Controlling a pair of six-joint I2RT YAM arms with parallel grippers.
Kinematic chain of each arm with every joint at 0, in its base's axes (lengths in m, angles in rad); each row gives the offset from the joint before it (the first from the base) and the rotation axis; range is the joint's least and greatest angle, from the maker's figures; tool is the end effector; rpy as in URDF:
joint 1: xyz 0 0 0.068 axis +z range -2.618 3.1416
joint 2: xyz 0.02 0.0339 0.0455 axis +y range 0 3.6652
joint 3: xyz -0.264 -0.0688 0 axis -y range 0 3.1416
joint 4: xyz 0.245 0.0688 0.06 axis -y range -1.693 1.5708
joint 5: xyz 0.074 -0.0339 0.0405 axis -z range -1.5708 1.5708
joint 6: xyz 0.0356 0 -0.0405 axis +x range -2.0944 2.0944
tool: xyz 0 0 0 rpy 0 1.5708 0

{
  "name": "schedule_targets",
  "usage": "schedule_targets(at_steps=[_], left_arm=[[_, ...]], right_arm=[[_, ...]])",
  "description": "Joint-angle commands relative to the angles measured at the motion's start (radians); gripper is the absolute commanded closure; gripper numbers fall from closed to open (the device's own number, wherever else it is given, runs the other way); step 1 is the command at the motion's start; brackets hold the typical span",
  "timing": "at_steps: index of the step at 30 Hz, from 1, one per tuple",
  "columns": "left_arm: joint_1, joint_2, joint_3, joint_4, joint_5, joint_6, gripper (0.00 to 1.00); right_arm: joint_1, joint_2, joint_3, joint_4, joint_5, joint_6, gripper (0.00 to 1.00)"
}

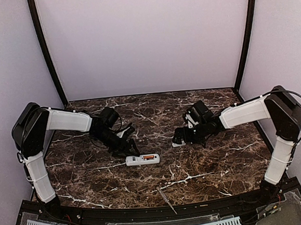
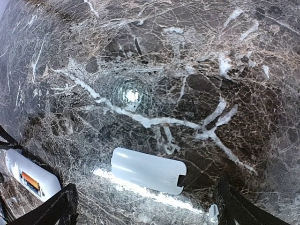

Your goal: Unload the batteries from the remote control

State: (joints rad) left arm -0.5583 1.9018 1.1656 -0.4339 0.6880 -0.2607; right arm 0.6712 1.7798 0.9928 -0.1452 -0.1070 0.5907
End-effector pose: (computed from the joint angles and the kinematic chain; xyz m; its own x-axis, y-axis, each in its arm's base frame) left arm 0.2995 -0.2137 0.1497 -0.9142 0.3362 -0.2262 0.3971 0.6320 -0.6655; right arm 0.2760 0.2240 0.1528 -0.8944 -0.0032 -0.4473 -0.2048 0.8919 0.4032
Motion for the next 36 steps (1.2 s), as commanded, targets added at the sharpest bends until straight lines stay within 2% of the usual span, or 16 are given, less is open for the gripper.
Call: schedule_targets(at_steps=[1, 8, 16, 24, 30, 36], left_arm=[[0.001, -0.057, 0.024, -0.051, -0.167, 0.020, 0.20], [0.012, -0.134, 0.011, -0.044, -0.335, 0.021, 0.13], [0.130, -0.360, -0.064, 0.079, -0.370, -0.011, 0.12], [0.243, -0.583, -0.169, 0.204, -0.424, -0.049, 0.09], [0.247, -0.603, -0.170, 0.195, -0.419, -0.055, 0.09], [0.247, -0.604, -0.172, 0.199, -0.380, -0.067, 0.09]], right_arm=[[0.015, -0.041, -0.006, -0.003, 0.013, -0.021, 0.01], [0.021, -0.075, -0.011, -0.021, 0.022, -0.031, 0.03], [0.071, -0.158, -0.030, -0.097, 0.013, -0.016, 0.07], [0.259, -0.196, -0.049, -0.169, -0.035, 0.113, 0.13], [0.415, -0.139, 0.020, -0.293, -0.005, 0.159, 0.19], [0.493, -0.060, 0.089, -0.336, 0.000, 0.161, 0.27]])
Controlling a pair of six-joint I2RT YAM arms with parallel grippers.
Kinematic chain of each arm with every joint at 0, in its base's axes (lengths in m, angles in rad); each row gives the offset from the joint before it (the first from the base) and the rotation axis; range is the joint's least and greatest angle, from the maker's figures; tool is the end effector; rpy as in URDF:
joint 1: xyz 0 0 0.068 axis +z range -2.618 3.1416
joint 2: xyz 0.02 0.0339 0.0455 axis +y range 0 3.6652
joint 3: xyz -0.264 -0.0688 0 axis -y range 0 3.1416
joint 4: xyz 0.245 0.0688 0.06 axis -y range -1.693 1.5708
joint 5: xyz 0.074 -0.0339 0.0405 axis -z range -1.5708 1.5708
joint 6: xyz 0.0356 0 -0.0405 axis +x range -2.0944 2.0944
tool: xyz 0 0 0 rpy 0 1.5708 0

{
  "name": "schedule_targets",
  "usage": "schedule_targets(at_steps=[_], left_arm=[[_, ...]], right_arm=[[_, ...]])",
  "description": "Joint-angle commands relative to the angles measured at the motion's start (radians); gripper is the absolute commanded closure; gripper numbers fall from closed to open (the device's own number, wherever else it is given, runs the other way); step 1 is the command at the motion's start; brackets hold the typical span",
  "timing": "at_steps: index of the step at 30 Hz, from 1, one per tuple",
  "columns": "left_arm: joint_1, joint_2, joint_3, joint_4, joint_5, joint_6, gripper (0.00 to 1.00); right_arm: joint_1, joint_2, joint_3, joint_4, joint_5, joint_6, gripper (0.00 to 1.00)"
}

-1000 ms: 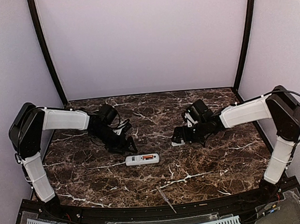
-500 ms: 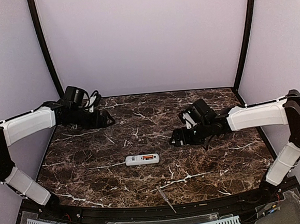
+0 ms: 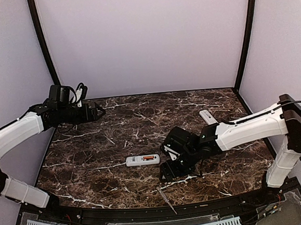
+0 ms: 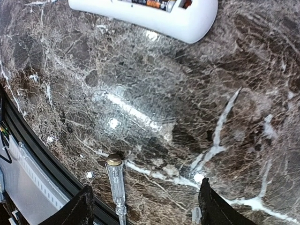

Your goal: Unload the batteries from the remote control

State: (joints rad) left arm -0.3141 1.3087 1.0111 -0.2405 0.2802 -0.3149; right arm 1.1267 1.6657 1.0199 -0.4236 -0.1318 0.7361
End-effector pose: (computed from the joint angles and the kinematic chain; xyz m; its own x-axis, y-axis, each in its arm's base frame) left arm 0.2788 -0.1009 0.2985 -0.6254 -0.1098 -0.7726 0.3461 0.8483 -0.4007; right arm 0.1373 0.2994 0.1809 -0.8985 -0.3392 -0.2788 -0.4306 0.8050 0.4081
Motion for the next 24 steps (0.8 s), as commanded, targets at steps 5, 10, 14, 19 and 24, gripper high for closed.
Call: schedule_targets(at_steps=[5, 10, 14, 19, 24], left_arm=[[0.003, -0.017, -0.020, 0.008, 0.044, -0.015, 0.09], [0.003, -0.018, -0.022, 0.010, 0.052, -0.018, 0.09], [0.003, -0.015, -0.024, 0.011, 0.058, -0.020, 0.10], [0.003, -0.008, -0.020, 0.013, 0.064, -0.022, 0.10], [0.003, -0.003, -0.020, 0.013, 0.067, -0.024, 0.10]], right_arm=[[0.081, 0.127, 0.148, -0.104, 0.049, -0.005, 0.32], [0.115, 0.189, 0.207, -0.153, 0.063, -0.014, 0.35], [0.148, 0.227, 0.248, -0.193, 0.078, -0.014, 0.37], [0.177, 0.264, 0.294, -0.241, 0.109, -0.009, 0.39], [0.202, 0.304, 0.345, -0.297, 0.129, -0.011, 0.42]])
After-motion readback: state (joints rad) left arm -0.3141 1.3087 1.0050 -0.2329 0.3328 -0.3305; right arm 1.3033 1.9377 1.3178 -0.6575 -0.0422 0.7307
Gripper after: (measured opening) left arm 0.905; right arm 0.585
